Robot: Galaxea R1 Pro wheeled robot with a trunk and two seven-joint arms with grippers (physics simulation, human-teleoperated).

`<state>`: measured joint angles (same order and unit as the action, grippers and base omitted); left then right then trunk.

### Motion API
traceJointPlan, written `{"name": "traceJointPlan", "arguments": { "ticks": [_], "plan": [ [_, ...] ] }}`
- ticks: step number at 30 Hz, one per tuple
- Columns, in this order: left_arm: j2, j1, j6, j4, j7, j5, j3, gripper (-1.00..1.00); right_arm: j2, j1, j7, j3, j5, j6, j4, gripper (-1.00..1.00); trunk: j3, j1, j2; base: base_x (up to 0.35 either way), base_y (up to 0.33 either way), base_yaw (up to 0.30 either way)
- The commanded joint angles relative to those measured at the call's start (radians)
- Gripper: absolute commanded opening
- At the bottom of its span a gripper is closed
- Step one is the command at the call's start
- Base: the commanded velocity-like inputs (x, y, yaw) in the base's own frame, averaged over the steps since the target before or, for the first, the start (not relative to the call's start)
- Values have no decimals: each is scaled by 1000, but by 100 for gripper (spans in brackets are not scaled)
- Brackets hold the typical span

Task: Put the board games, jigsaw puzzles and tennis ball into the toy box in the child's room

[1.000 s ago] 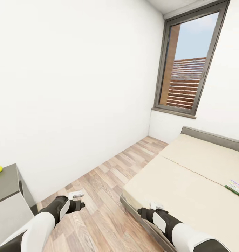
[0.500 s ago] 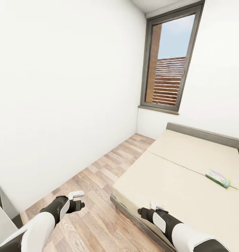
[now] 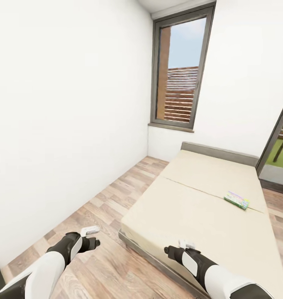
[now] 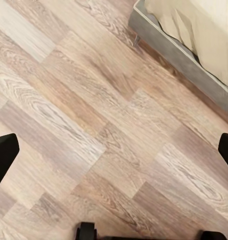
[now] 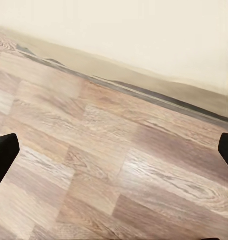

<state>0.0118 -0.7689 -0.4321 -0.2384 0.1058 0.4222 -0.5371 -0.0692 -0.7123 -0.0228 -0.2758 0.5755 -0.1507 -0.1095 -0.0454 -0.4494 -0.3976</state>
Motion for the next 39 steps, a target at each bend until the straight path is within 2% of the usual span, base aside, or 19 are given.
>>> {"name": "traceJointPlan", "arguments": {
  "ticks": [1, 19, 25, 39],
  "plan": [
    [0, -1, -5, -2, 8, 10, -7, 100, 0, -1, -3, -8, 7, 7, -1, 100, -3, -1, -2, 0, 0, -254],
    [2, -1, -4, -2, 6, 10, -7, 100, 0, 4, -3, -8, 7, 55, -1, 100, -4, -1, -2, 0, 0, -65],
    [2, -1, -3, -4, 6, 10, -6, 100, 1, 6, -4, -8, 7, 79, -1, 100, 2, -1, -2, 0, 0, -169],
    [1, -1, -2, -9, 6, 10, -2, 100, 2, 7, -4, -8, 7, 82, -1, 100, 19, -1, -2, 0, 0, -200]
  ]
}}
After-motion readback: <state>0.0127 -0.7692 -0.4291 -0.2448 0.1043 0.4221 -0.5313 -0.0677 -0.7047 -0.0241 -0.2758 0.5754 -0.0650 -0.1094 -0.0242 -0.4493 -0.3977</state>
